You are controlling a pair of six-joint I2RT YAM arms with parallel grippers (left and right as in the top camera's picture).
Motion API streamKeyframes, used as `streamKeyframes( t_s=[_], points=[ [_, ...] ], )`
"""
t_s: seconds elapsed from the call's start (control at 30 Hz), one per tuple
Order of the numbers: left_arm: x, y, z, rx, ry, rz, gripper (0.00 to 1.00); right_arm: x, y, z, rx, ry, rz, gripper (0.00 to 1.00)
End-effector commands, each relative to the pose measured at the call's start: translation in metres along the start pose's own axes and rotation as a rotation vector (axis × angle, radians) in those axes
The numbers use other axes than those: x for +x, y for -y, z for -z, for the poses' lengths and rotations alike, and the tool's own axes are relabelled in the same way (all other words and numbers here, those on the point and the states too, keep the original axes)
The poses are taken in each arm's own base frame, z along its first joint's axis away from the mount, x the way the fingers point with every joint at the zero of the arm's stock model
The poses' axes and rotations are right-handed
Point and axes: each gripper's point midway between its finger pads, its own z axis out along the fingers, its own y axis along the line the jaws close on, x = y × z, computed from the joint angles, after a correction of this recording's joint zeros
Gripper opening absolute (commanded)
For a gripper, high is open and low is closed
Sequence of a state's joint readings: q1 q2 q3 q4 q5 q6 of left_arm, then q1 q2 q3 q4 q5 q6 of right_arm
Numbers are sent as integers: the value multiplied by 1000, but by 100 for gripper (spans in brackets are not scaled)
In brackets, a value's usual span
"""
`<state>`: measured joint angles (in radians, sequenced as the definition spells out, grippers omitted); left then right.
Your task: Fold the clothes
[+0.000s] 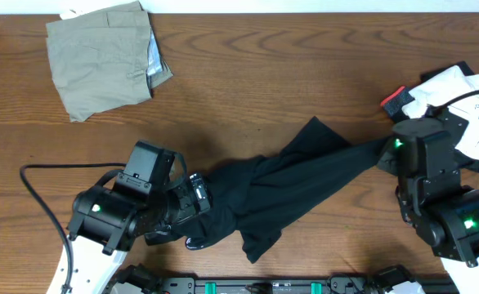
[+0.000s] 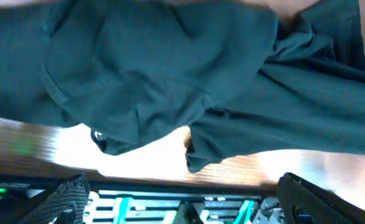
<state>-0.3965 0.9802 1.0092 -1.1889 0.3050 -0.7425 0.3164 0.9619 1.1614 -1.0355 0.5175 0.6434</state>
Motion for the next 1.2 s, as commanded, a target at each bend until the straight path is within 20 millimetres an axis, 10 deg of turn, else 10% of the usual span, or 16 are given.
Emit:
streamKeyframes(
  t_s=[0.0, 0.4, 0.7, 1.17],
  points=[
    [17, -8, -18, -7, -97, 87, 98, -7, 7, -3, 25, 4, -45, 1],
    [56, -33, -79, 16, -287, 169, 98, 1, 3, -25, 62, -62, -23, 1],
    [47, -72, -100, -125, -188, 128, 99, 3, -3, -26, 36, -77, -26, 1],
    [32, -68, -127, -44, -113, -22, 99, 4, -5, -26, 23, -87, -27, 1]
  ],
)
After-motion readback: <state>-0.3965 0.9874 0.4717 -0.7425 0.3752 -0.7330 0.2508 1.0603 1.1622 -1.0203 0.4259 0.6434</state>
